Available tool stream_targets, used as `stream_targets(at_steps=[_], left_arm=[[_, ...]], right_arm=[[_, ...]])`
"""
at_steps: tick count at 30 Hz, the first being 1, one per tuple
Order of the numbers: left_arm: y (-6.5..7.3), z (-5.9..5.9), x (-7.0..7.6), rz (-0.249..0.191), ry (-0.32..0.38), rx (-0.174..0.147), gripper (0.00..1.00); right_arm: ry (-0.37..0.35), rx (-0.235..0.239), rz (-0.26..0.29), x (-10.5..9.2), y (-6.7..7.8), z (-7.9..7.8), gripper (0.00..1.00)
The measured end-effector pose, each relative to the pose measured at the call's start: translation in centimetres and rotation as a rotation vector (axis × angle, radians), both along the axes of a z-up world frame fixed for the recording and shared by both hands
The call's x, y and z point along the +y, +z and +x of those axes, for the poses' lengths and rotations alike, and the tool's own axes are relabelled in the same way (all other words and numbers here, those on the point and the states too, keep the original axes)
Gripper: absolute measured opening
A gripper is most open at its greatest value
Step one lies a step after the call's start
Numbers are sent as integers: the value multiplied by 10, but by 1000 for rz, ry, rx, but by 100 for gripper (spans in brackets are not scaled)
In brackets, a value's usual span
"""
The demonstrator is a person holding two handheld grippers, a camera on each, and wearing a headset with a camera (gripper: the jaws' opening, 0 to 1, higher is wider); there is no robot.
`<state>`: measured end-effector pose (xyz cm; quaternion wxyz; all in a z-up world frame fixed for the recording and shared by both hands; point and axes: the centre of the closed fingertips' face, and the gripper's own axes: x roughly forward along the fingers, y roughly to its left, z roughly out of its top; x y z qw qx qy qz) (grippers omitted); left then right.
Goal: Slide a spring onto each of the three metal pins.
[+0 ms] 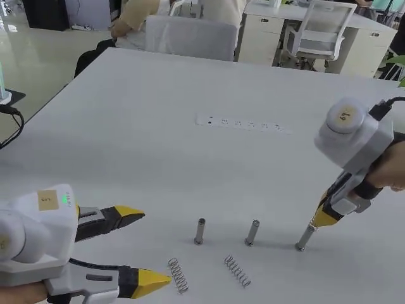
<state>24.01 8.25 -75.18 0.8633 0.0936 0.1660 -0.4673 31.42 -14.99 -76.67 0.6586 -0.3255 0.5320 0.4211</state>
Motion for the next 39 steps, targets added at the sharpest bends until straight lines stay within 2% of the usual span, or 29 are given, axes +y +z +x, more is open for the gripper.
stream_targets(at_steps=[11,29,39], left_arm=[[0,1,3,-2,1,4,60],[2,2,3,-1,1,7,60],[1,2,5,2,4,10,60]], right_arm=[[-4,12,-3,2,-8,2,8],[-9,41,-18,3,-36,3,8],[-19,42,-13,2,-49,5,8]])
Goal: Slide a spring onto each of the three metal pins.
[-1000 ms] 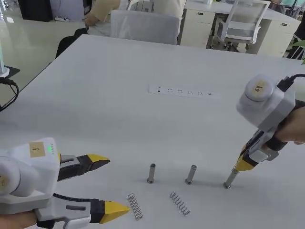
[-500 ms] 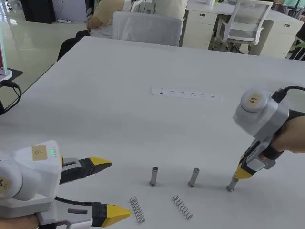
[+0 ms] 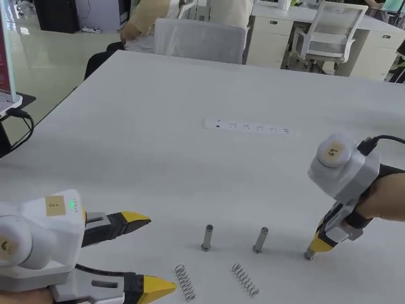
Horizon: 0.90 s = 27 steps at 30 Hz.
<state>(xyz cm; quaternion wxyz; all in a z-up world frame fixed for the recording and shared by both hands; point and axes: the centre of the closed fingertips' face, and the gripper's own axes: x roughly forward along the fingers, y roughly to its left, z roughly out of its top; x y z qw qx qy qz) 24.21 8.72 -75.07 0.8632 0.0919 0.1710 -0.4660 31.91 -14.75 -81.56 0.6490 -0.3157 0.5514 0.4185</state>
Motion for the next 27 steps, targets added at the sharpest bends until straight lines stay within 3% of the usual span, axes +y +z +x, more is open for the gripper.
stream_targets(at_steps=[13,27], left_arm=[[0,2,1,0,3,2,60],[1,2,1,-6,4,1,60]], right_arm=[[3,6,-9,1,-9,2,9],[-6,1,9,3,-8,2,10]])
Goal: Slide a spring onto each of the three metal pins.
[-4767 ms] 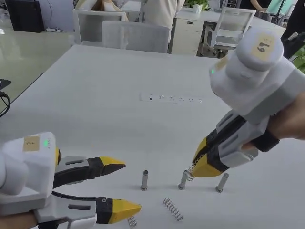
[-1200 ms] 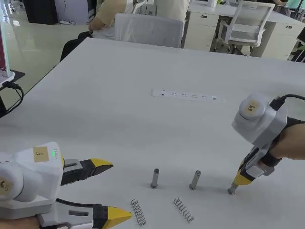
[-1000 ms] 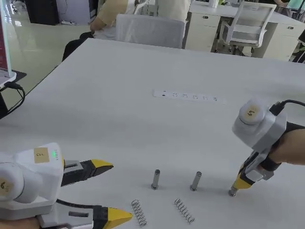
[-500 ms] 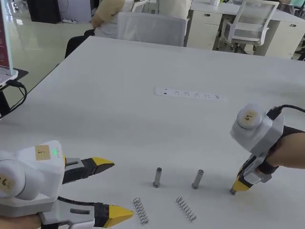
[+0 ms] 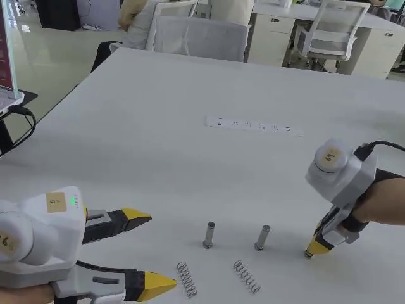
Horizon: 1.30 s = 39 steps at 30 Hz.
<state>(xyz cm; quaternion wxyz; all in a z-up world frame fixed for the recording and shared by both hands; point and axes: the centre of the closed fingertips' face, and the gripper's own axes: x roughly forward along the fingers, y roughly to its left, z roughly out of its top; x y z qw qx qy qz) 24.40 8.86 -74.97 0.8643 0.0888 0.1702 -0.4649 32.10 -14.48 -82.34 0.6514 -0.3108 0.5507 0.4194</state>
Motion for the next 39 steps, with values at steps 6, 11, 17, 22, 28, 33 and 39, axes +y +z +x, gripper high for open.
stream_targets(at_steps=[6,11,17,22,28,33,39], left_arm=[[0,0,0,0,0,0,60],[0,0,-2,-1,-1,0,60],[0,0,-4,-2,-4,1,60],[0,-1,-6,-2,-7,-1,60],[1,-1,-5,-3,-8,-3,60],[-2,-1,-5,0,-9,0,60],[-5,-2,-5,0,-9,4,61]], right_arm=[[-2,-7,13,2,1,-1,13],[6,-18,20,2,3,0,16],[4,-42,37,3,9,3,22],[2,-63,51,2,11,4,26],[-7,-88,69,0,17,5,31],[-22,-107,88,-2,24,3,32],[-42,-133,115,-4,35,-3,33]])
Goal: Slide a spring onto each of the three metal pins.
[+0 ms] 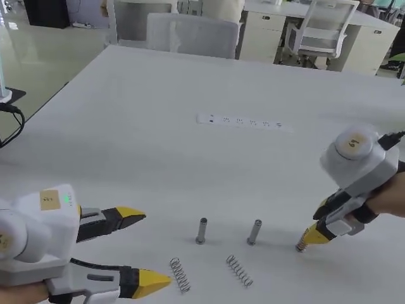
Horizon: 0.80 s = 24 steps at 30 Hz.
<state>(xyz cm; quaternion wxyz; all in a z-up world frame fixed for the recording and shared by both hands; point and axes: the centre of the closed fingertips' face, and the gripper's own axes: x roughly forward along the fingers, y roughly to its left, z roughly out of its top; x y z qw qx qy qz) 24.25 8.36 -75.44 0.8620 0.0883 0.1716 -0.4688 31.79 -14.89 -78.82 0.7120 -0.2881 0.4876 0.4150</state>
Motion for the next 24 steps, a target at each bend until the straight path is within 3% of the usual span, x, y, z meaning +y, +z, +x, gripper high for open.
stream_targets(at_steps=[9,17,24], left_arm=[[-2,0,1,3,-3,4,61],[-4,1,0,3,-6,10,61],[-2,0,-2,1,-9,6,61]], right_arm=[[-40,-49,46,-9,22,-7,34],[-34,-89,77,-9,43,-31,35],[-15,-94,100,2,47,-48,35]])
